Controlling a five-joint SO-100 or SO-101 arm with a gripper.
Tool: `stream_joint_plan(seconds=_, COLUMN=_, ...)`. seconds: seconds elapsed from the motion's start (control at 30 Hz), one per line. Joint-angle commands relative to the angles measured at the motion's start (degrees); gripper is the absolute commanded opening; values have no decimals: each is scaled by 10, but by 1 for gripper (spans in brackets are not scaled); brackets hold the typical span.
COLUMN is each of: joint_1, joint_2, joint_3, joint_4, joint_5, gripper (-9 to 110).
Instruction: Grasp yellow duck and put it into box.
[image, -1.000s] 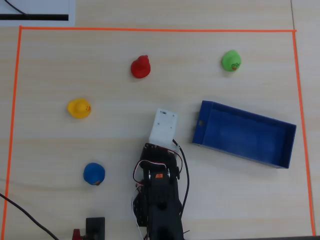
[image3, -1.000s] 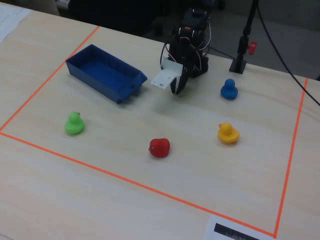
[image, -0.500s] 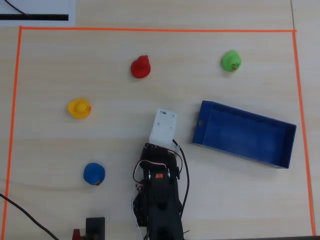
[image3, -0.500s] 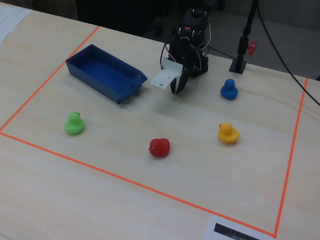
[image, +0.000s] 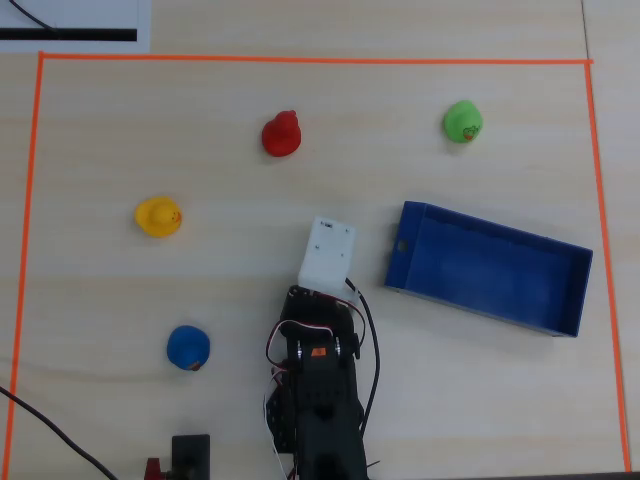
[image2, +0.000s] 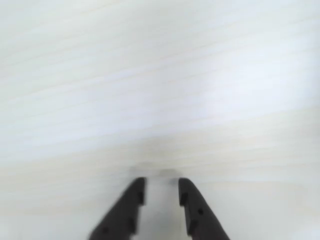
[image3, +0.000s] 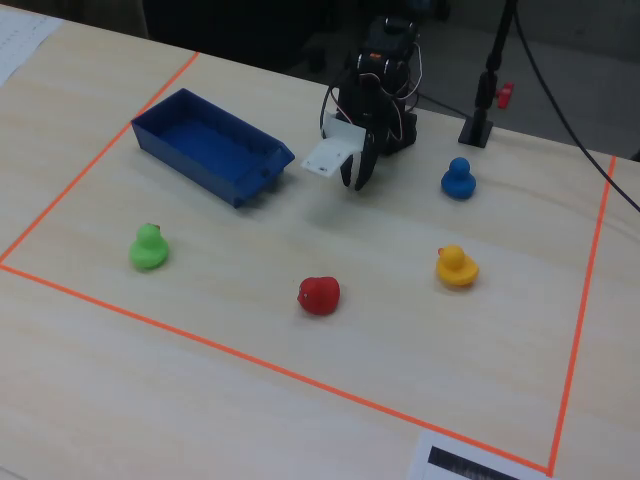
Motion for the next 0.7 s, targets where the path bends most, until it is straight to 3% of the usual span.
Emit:
stream_joint_plan(seconds=0.0, joint_1=9, joint_2=-76, joint_3=-125, joint_4=29, joint_5=2, gripper=16)
stream_joint_plan(seconds=0.13, joint_1=0, joint_2=-230, joint_3=-312, joint_4=91, joint_5=10, gripper=31)
stream_joint_plan(seconds=0.27, joint_1=-24, joint_2=-367, joint_3=-466, joint_4=140, joint_5=50, gripper=37)
stream_joint_plan(seconds=0.67, joint_1=-246, joint_2=-655, joint_3=-631, joint_4=95, joint_5=273, gripper=47)
